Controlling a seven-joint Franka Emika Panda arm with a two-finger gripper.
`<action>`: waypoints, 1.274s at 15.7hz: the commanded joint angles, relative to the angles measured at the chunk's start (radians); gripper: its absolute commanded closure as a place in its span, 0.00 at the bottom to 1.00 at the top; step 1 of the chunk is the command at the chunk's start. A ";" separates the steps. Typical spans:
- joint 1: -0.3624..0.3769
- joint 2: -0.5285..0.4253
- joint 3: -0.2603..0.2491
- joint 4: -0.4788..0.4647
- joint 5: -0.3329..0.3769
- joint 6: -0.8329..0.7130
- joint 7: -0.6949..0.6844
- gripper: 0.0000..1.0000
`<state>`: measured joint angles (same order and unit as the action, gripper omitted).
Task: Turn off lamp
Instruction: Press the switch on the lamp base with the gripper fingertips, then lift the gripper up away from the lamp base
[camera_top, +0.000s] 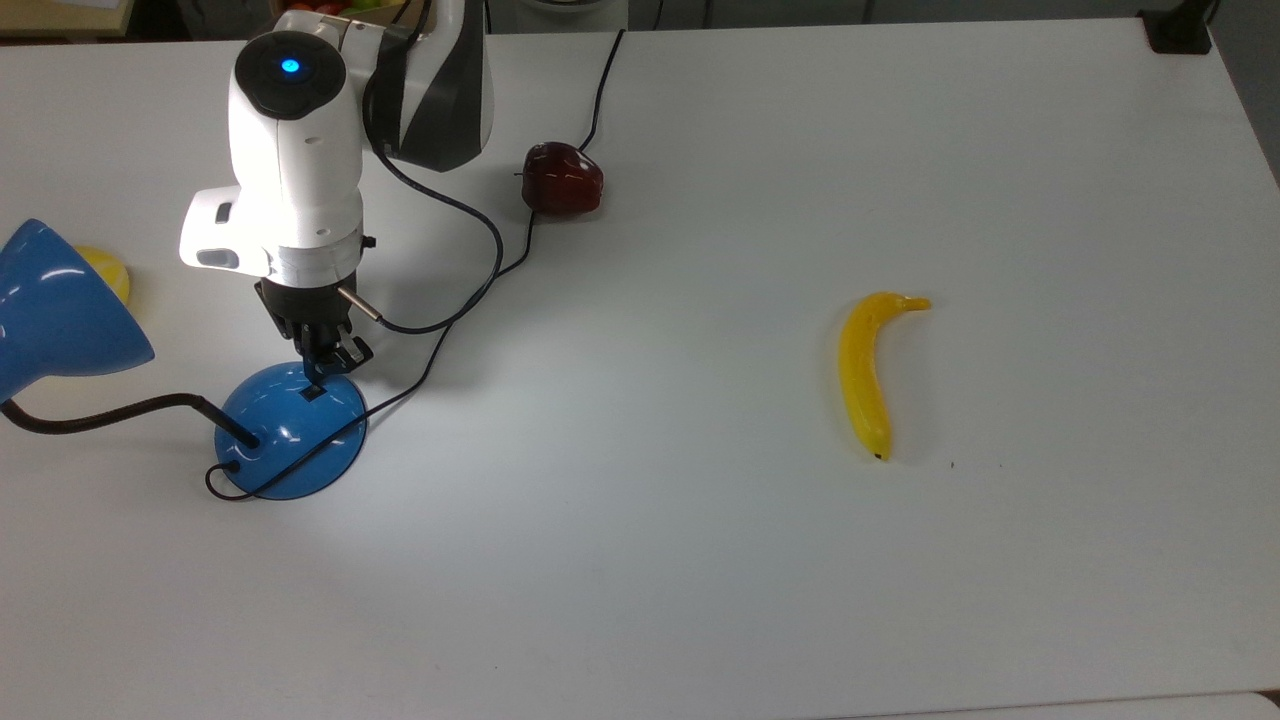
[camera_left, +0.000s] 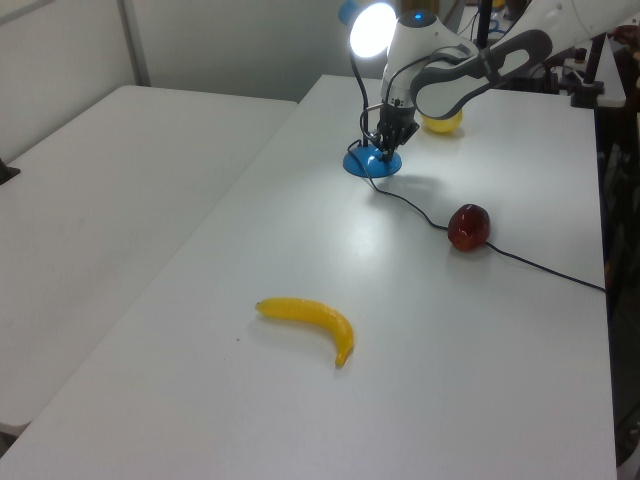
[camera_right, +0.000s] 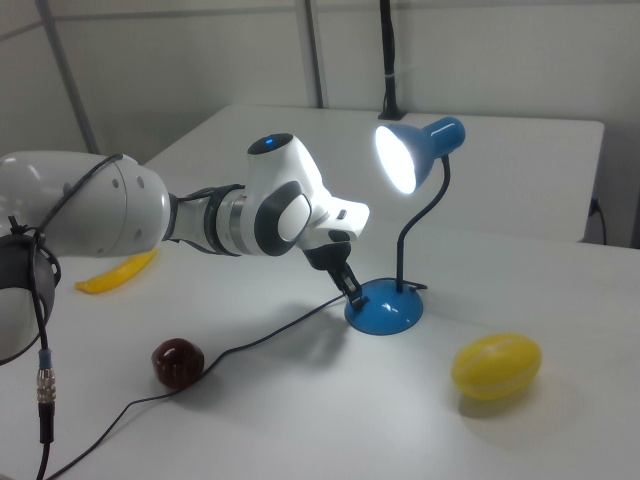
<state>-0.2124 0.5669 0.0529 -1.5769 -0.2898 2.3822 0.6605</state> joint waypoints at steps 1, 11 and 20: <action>0.013 0.016 -0.008 0.021 -0.026 0.022 0.039 1.00; 0.033 0.037 -0.008 0.009 -0.069 0.014 0.045 1.00; 0.030 0.031 -0.008 0.008 -0.078 0.005 0.044 1.00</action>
<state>-0.1945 0.5815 0.0523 -1.5677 -0.3532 2.3822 0.6772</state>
